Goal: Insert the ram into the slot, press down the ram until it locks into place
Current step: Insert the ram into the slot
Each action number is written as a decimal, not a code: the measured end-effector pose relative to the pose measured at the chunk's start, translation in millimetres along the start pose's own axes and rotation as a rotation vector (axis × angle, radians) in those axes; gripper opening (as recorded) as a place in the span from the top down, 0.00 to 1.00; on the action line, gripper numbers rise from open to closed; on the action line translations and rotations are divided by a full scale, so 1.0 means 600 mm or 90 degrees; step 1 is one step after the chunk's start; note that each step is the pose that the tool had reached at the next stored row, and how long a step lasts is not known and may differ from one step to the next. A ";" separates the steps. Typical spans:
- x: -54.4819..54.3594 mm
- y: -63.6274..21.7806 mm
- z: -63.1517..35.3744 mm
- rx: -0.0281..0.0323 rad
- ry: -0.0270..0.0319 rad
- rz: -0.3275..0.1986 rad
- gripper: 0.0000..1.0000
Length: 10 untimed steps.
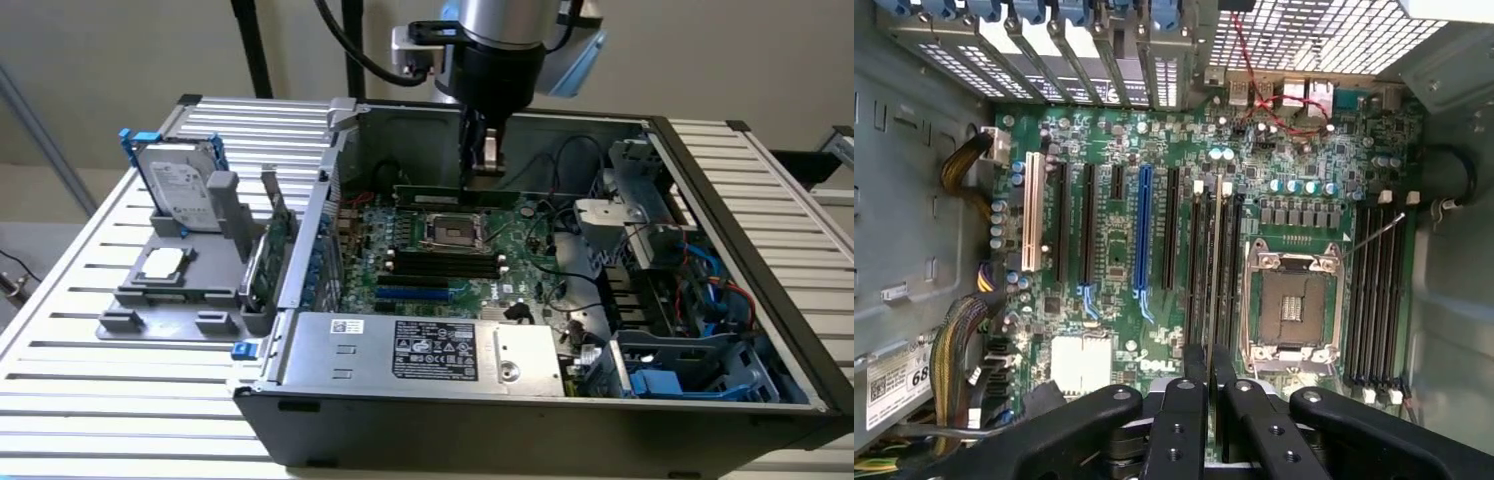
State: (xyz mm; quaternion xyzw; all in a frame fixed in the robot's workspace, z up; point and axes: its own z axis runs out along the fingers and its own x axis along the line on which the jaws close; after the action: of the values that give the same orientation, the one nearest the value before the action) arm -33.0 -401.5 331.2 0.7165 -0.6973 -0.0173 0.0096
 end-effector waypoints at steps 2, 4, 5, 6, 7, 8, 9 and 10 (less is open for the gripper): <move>0.002 0.000 0.006 0.0000 0.0000 0.000 0.86; 0.004 -0.001 0.012 0.0000 0.0000 0.000 0.86; 0.005 -0.001 0.015 0.0000 0.0000 0.000 0.86; 0.006 -0.001 0.018 0.0000 -0.0001 0.000 0.86; 0.007 -0.001 0.021 0.0000 0.0000 0.000 0.86; 0.007 -0.001 0.024 0.0000 0.0000 0.000 0.86; 0.008 -0.002 0.027 0.0000 0.0000 0.000 0.86; 0.008 -0.002 0.030 0.0000 -0.0001 0.000 0.86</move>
State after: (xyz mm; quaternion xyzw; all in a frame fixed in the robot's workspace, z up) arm -32.4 -406.3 312.9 0.7165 -0.6974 -0.0173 0.0095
